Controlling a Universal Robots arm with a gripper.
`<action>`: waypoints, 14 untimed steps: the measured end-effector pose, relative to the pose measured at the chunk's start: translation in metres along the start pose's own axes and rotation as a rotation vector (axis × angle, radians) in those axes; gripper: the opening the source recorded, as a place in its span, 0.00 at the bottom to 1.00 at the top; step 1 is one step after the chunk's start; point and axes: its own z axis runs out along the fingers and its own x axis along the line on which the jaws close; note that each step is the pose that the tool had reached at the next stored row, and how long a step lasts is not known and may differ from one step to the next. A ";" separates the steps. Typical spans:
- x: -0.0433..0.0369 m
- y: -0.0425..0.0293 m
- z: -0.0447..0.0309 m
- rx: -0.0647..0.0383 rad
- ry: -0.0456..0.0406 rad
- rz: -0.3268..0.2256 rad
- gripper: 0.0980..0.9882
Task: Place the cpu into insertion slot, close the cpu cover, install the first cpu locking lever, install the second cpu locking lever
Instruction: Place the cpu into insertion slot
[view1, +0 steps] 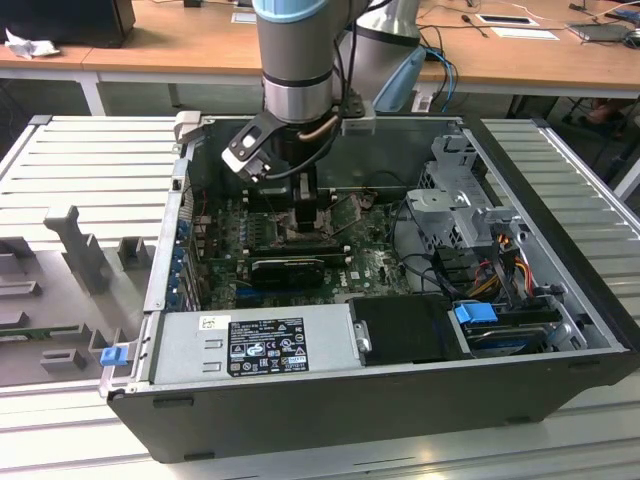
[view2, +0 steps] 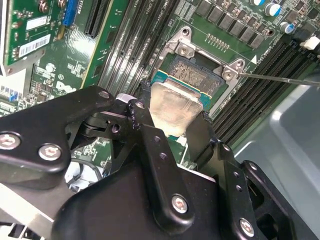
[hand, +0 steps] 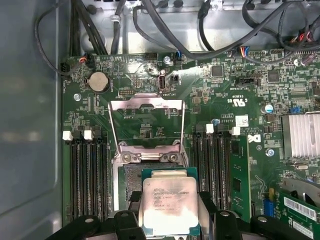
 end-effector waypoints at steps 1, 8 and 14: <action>0.0002 -0.0003 0.0004 0.000 0.0000 0.000 0.48; 0.0068 -0.0029 0.0075 0.000 0.0017 0.000 0.48; 0.0141 -0.0047 0.0182 0.000 0.0018 0.000 0.48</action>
